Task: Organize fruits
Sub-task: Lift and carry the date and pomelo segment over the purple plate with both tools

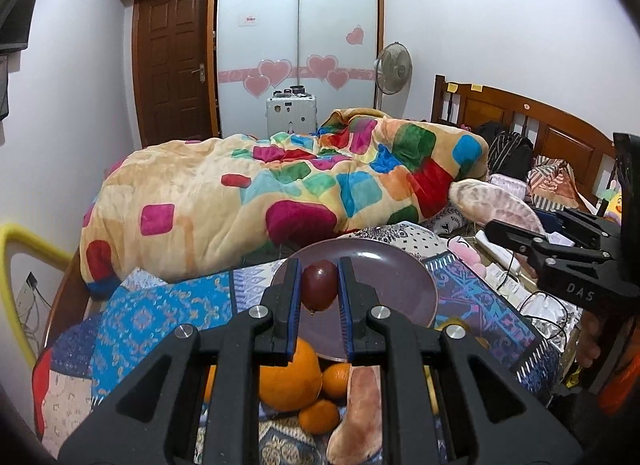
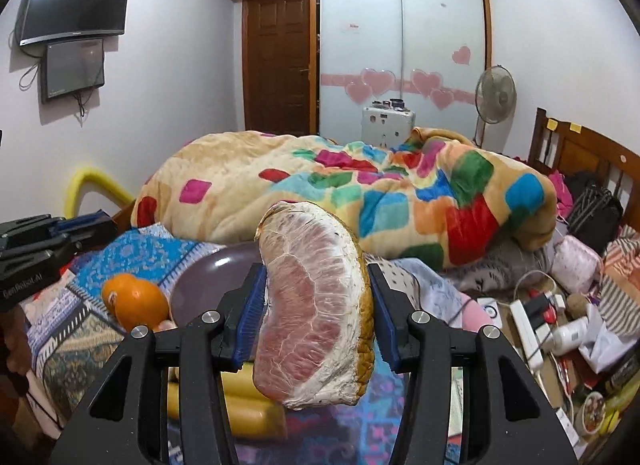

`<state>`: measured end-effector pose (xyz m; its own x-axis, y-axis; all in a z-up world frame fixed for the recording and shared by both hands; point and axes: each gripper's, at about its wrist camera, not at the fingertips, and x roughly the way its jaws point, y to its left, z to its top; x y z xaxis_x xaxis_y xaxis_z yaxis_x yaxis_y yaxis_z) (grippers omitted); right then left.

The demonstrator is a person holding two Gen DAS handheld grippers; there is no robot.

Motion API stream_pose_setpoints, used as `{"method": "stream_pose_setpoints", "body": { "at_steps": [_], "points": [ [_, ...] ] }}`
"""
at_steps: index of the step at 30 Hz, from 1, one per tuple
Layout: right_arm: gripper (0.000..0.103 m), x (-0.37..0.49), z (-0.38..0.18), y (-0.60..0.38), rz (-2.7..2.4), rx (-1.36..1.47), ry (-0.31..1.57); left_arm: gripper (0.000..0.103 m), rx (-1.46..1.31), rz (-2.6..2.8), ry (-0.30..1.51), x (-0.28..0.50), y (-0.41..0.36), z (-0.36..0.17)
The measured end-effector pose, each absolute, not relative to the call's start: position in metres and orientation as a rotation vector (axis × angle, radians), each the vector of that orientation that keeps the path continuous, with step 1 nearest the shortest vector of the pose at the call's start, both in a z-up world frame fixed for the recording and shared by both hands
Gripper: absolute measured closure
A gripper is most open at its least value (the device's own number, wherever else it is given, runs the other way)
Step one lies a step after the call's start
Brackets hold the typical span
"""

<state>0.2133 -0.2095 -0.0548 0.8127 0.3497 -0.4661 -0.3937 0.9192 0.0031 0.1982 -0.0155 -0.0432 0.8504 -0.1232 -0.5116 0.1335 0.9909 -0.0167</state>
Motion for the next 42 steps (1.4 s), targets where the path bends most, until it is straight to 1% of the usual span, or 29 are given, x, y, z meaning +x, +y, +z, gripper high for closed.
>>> {"method": "stream_pose_setpoints", "body": {
  "at_steps": [11,28,34,42],
  "points": [
    [0.057,0.243,-0.066,-0.180,0.422,-0.132,0.509,0.086,0.006,-0.109,0.606,0.243,-0.016,-0.058],
    [0.057,0.287,-0.108,-0.154,0.440,-0.223,0.669,0.086,-0.025,-0.095,0.816,0.300,-0.009,-0.106],
    [0.057,0.299,-0.116,-0.144,0.443,-0.275,0.725,0.086,-0.017,-0.109,0.873,0.313,-0.014,-0.112],
    [0.056,0.310,-0.121,-0.141,0.454,-0.294,0.789,0.085,-0.015,-0.120,0.902,0.319,-0.014,-0.115]
  ]
}}
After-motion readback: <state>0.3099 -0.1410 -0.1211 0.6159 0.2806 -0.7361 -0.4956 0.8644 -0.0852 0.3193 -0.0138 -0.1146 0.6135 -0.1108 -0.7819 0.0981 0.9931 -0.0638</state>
